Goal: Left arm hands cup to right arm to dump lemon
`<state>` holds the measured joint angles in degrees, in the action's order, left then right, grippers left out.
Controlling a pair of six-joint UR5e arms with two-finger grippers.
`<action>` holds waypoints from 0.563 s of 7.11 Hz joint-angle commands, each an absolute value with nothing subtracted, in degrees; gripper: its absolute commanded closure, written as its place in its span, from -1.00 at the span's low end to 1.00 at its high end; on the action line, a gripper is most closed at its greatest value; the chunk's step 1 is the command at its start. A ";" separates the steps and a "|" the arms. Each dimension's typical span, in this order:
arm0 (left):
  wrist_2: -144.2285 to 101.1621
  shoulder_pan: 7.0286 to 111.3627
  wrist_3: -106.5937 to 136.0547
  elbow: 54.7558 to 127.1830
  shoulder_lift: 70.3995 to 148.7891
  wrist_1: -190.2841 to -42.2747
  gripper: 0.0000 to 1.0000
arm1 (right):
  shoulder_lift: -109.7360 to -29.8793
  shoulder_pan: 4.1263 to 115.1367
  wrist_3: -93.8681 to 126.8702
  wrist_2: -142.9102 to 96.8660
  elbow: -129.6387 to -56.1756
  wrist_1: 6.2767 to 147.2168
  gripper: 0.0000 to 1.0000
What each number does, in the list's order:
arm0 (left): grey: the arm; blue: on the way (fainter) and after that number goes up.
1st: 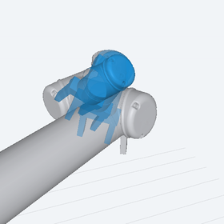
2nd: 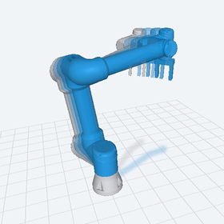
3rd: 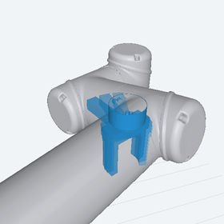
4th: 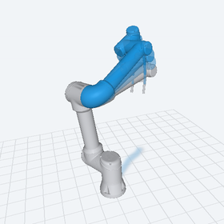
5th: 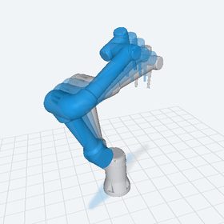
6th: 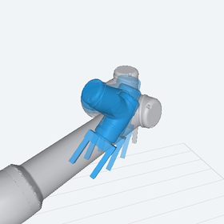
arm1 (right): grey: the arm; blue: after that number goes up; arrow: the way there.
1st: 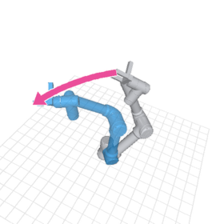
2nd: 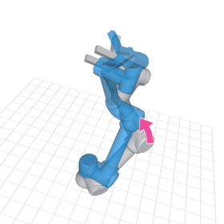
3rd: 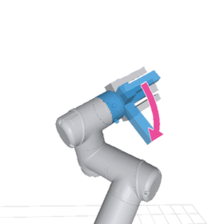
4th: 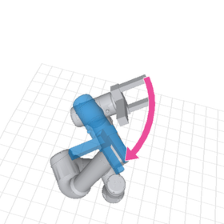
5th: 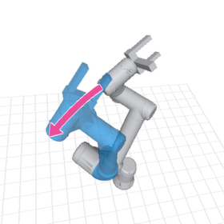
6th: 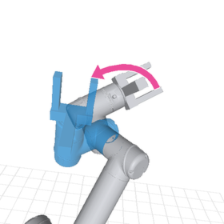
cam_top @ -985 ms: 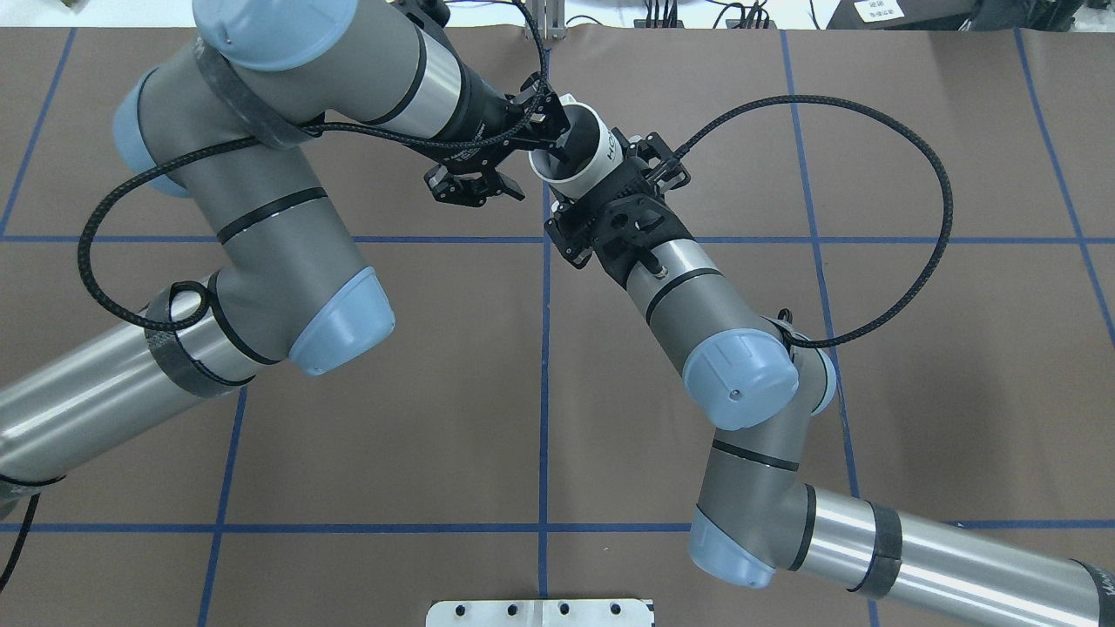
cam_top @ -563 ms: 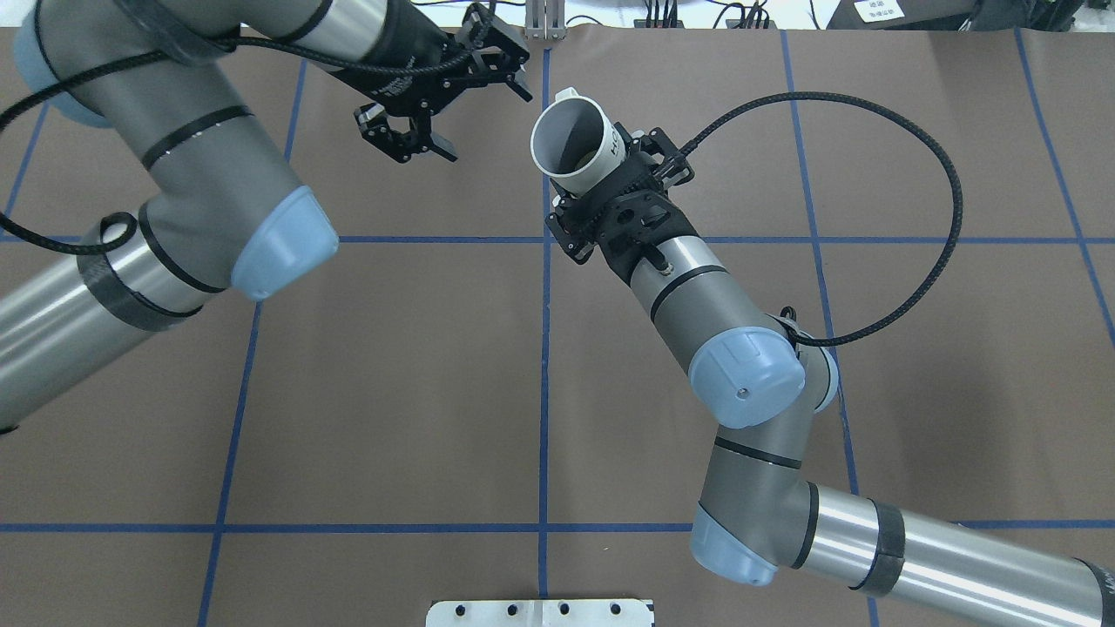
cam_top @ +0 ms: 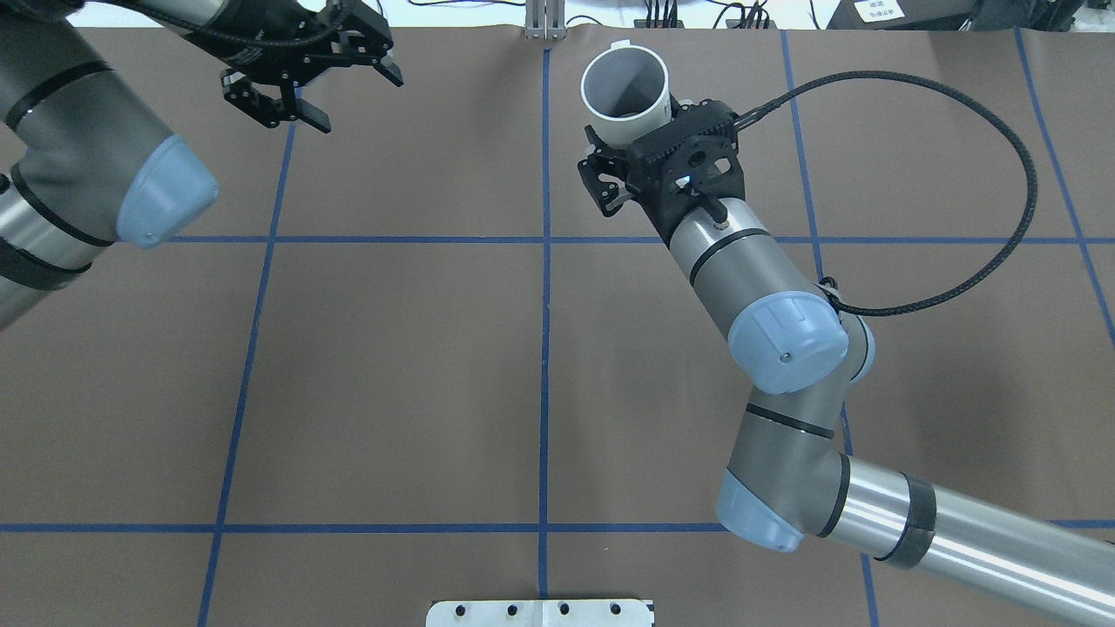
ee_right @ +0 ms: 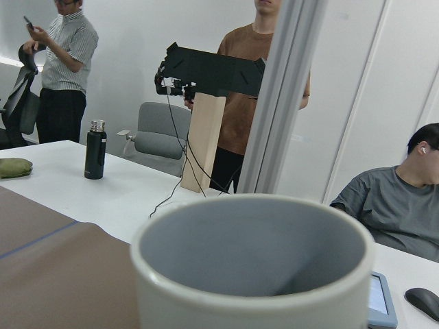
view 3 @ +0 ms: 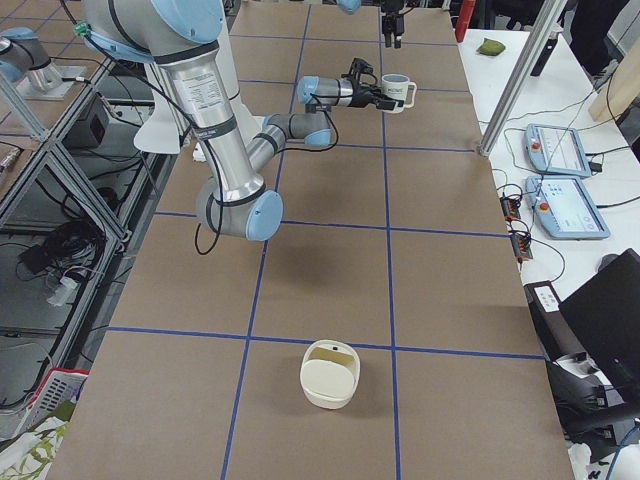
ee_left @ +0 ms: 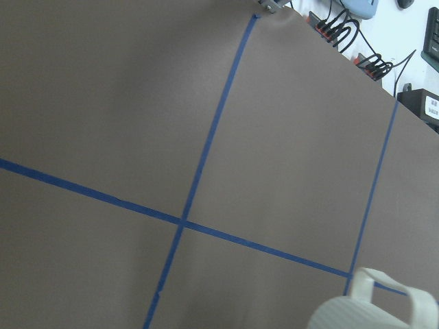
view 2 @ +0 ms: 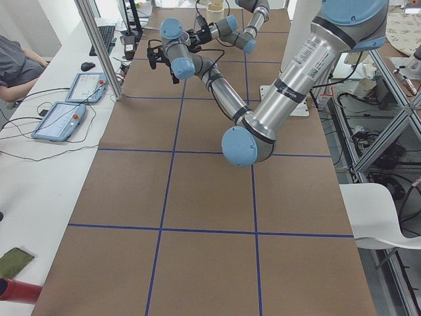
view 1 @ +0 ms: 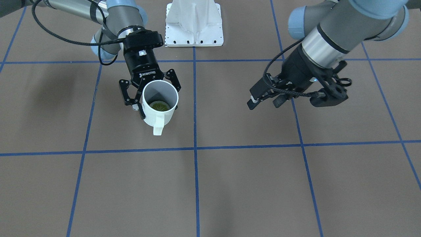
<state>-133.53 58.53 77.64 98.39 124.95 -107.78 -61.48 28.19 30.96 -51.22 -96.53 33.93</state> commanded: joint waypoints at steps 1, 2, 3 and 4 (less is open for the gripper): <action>-133.60 62.38 61.53 98.70 117.29 -107.75 -1.00 | -65.19 30.93 39.43 -51.42 -96.85 34.01 0.34; -133.77 64.49 51.43 98.53 113.33 -107.58 -1.00 | -66.43 32.68 43.38 -51.33 -97.64 33.93 0.34; -133.77 66.25 43.15 98.70 111.99 -102.62 -1.00 | -70.27 33.91 43.77 -51.33 -100.17 33.93 0.34; -133.60 67.31 35.24 100.01 111.45 -96.65 -1.00 | -72.92 34.88 43.77 -51.50 -102.20 34.01 0.32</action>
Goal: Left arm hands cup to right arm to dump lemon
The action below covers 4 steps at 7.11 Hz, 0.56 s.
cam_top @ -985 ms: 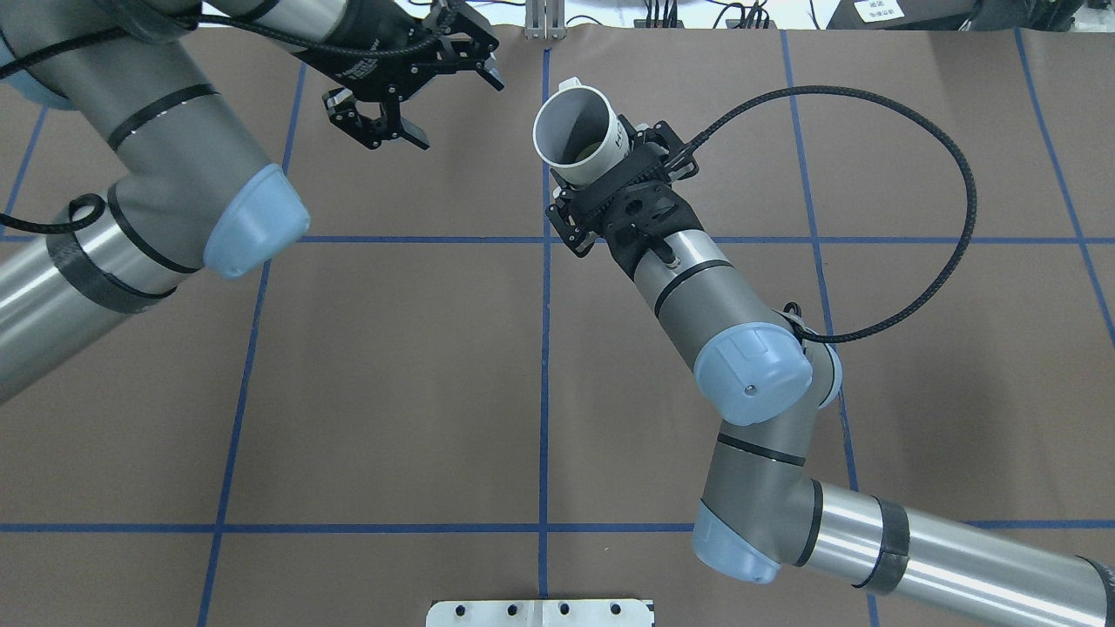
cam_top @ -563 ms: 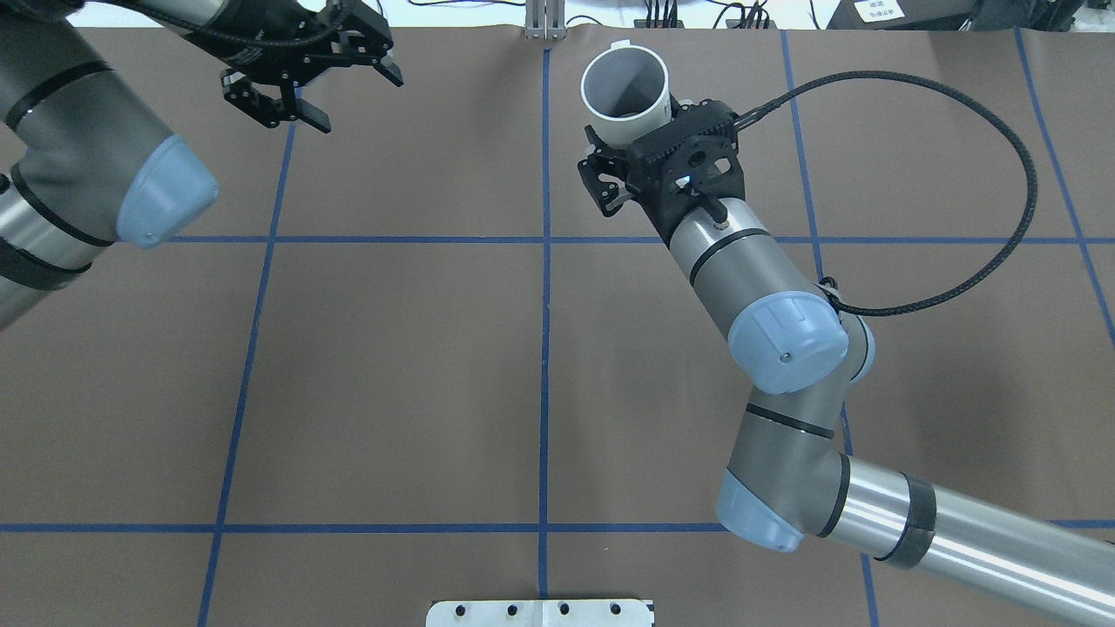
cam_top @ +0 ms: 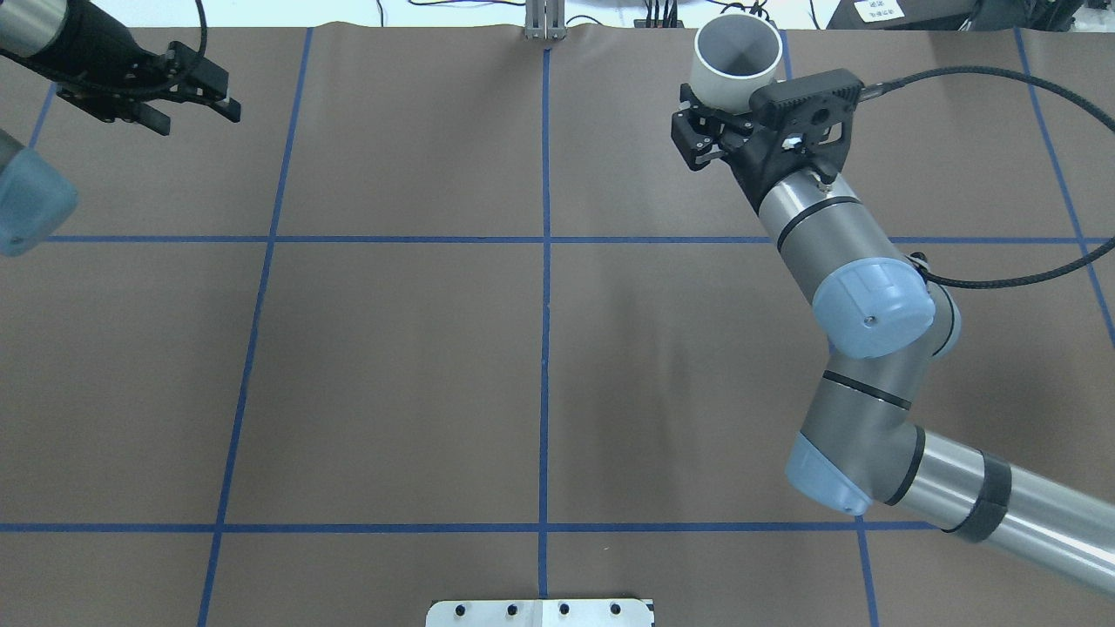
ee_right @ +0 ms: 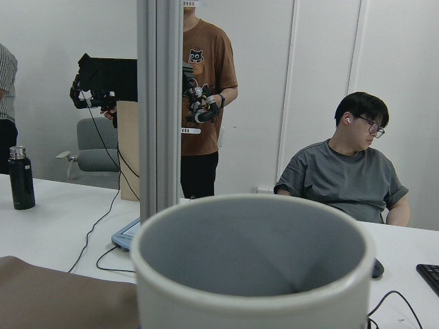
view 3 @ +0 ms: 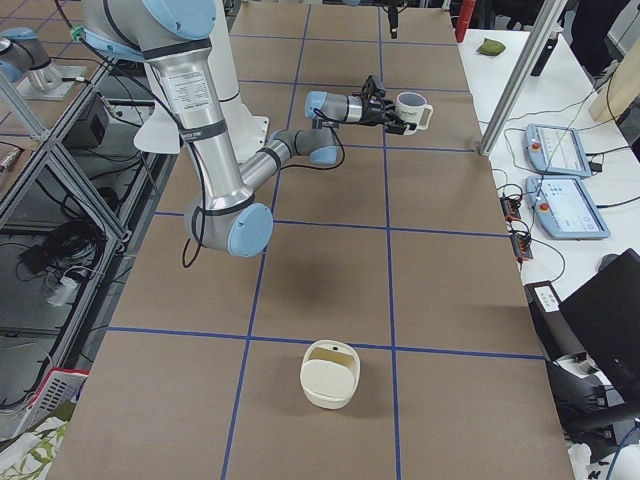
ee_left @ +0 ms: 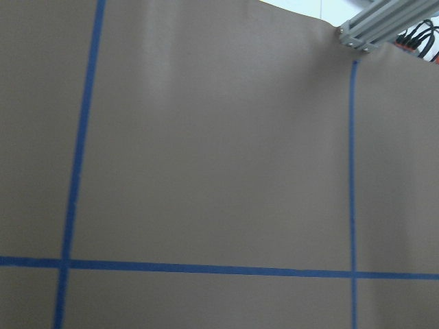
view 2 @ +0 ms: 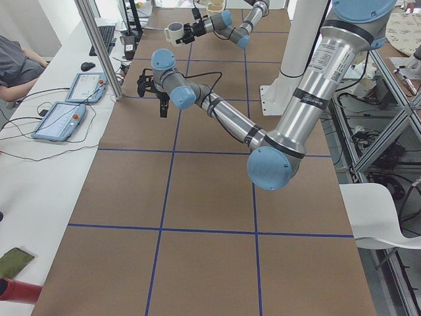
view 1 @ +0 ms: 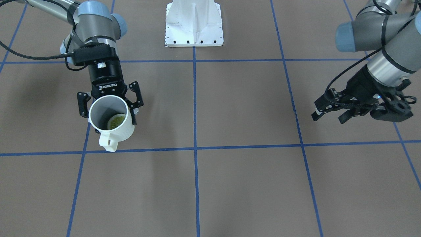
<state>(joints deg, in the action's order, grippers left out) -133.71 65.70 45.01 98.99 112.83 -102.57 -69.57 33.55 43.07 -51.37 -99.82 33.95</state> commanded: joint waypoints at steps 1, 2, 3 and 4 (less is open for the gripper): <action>-133.42 68.89 29.50 101.15 109.44 -94.24 -1.00 | -74.95 35.15 44.12 -51.42 -102.83 33.84 0.30; -133.16 69.08 28.66 102.12 107.77 -94.22 -1.00 | -78.71 35.24 46.56 -51.24 -104.75 32.62 0.28; -133.15 69.17 28.57 102.74 107.58 -94.22 -1.00 | -84.67 35.24 47.89 -51.24 -107.55 26.08 0.26; -133.15 69.17 28.56 103.18 107.32 -94.31 -1.00 | -91.34 35.24 47.90 -51.41 -107.23 16.79 0.26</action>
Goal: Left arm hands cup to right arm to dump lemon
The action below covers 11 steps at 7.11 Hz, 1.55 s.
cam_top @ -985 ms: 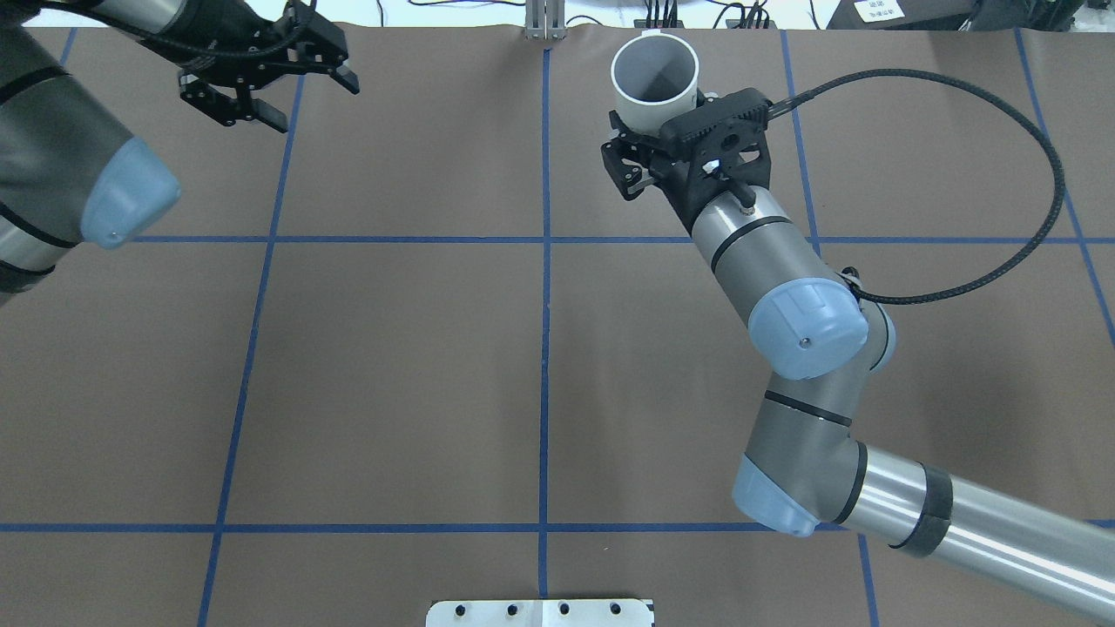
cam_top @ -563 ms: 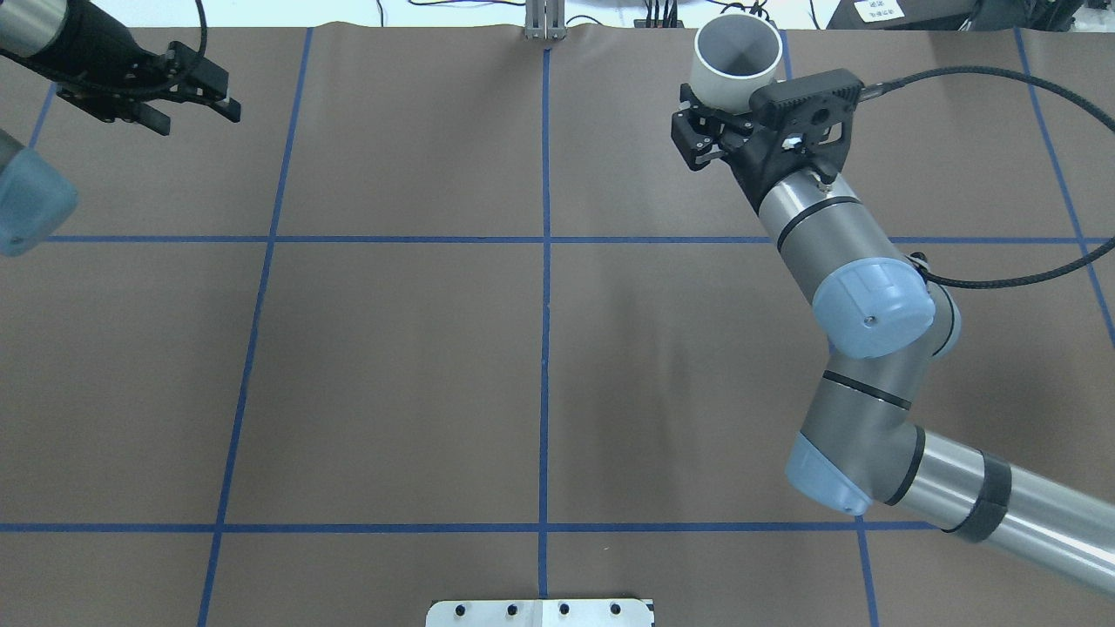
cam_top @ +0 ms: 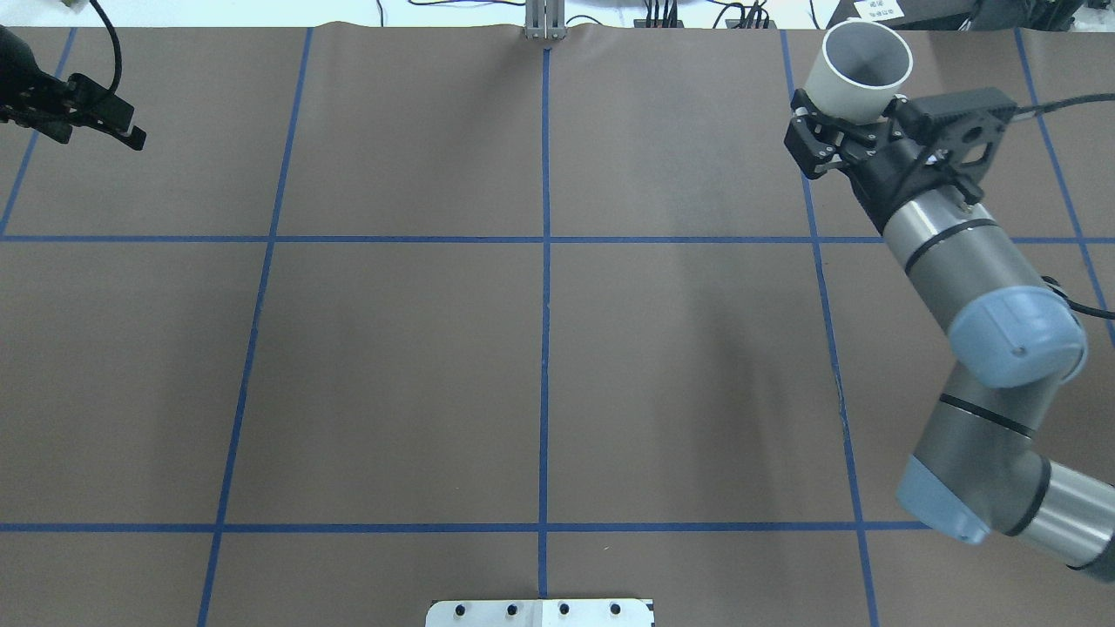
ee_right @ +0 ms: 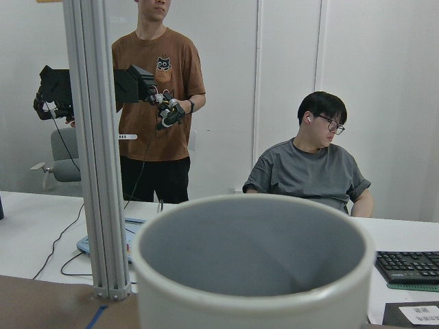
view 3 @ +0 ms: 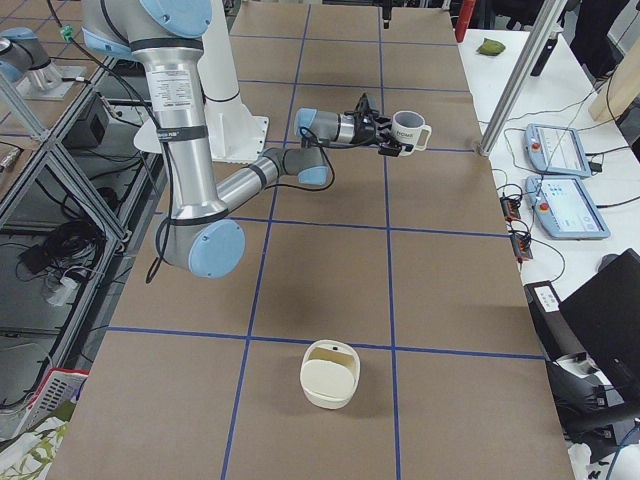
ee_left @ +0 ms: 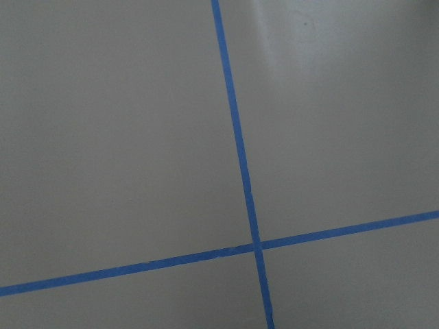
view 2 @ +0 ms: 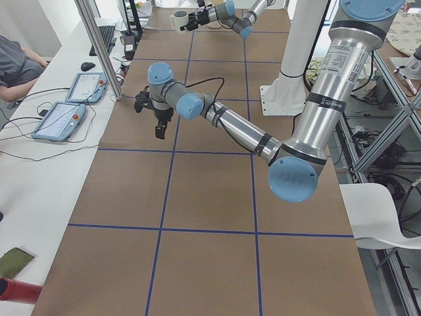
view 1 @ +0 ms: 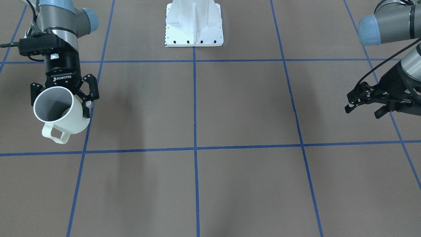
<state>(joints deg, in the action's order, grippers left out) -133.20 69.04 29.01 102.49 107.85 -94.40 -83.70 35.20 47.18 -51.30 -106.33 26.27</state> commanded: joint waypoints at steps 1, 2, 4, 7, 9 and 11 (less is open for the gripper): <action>-133.15 69.17 28.30 103.36 107.14 -94.31 -1.00 | -96.02 35.42 47.90 -51.59 -107.14 11.57 0.26; -133.15 69.60 22.65 105.10 103.48 -94.22 -1.00 | -99.28 35.42 47.90 -51.59 -107.05 6.82 0.29; -133.24 71.63 19.78 106.44 101.87 -94.04 -1.00 | -106.05 35.94 53.04 -51.59 -104.44 -4.25 0.35; -133.33 72.95 14.94 106.87 101.87 -91.15 -1.00 | -110.47 38.75 60.17 -51.59 -90.31 -26.91 0.43; -133.33 72.95 15.03 107.40 101.69 -91.14 -1.00 | -110.83 38.94 69.98 -53.59 -75.85 -41.30 0.49; -133.33 72.95 14.94 107.40 101.69 -91.23 -1.00 | -111.18 39.90 80.87 -55.72 -66.98 -50.35 0.56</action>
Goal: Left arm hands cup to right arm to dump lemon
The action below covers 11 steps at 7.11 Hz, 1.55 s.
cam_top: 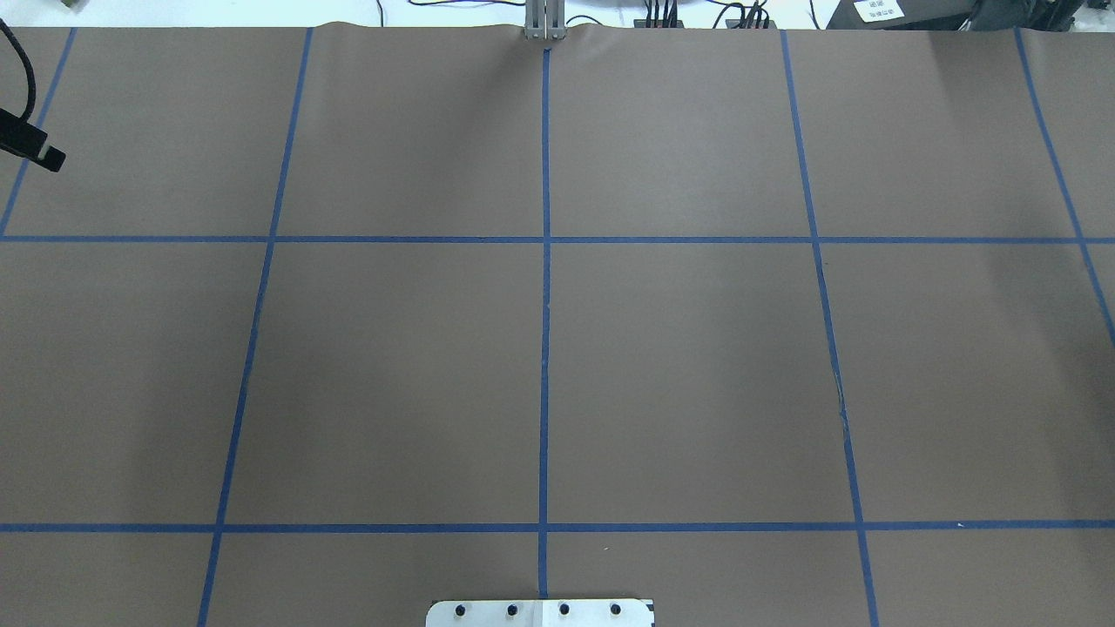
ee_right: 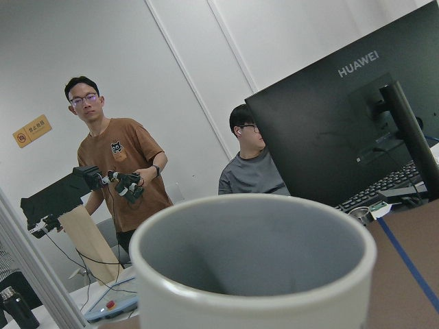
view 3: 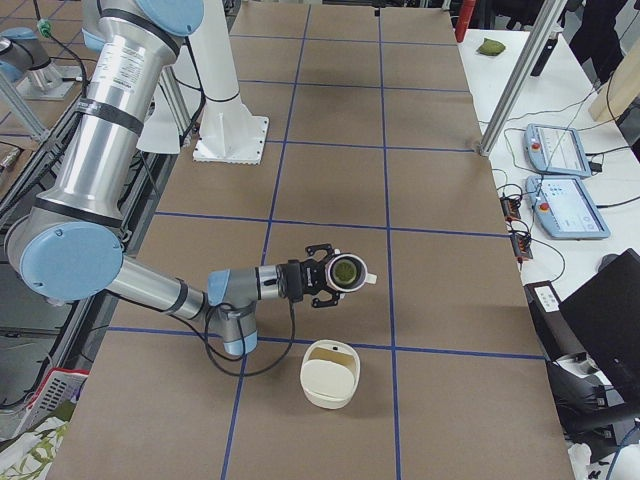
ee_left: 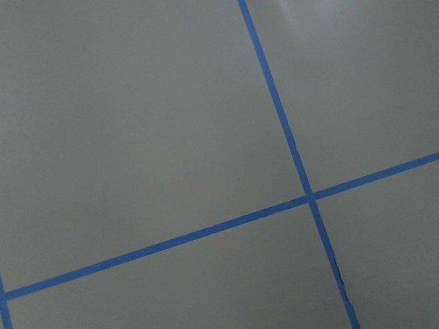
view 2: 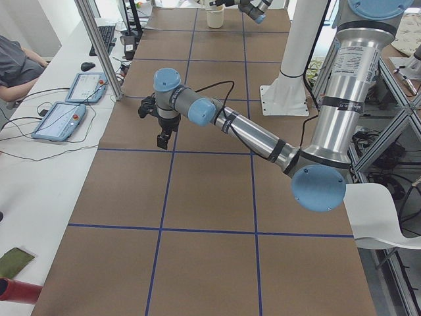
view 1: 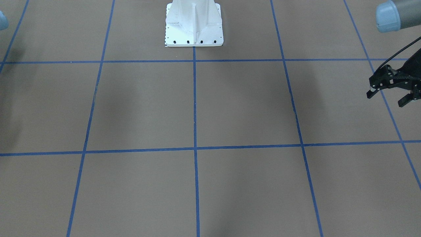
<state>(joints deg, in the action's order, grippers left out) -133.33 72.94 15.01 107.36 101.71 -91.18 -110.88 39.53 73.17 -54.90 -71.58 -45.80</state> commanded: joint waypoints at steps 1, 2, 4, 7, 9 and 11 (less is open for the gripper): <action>-133.33 72.86 15.03 107.40 101.69 -91.23 -1.00 | -111.27 40.86 92.78 -55.98 -66.62 -50.62 0.63; -133.24 72.86 14.94 107.40 101.69 -91.23 -1.00 | -110.92 42.17 96.64 -55.99 -66.62 -50.80 0.72; -133.24 72.69 15.03 107.40 101.78 -91.23 -1.00 | -110.74 46.03 113.65 -56.86 -64.62 -54.03 0.78; -133.24 72.60 14.94 107.40 101.78 -91.23 -1.00 | -109.69 50.08 128.60 -57.92 -62.85 -57.38 0.82; -133.24 72.51 14.94 107.40 101.78 -91.23 -1.00 | -108.38 51.32 137.32 -57.92 -62.67 -60.10 0.82; -133.24 72.51 14.94 107.40 101.78 -91.32 -1.00 | -107.93 52.64 148.13 -57.57 -62.58 -63.44 0.82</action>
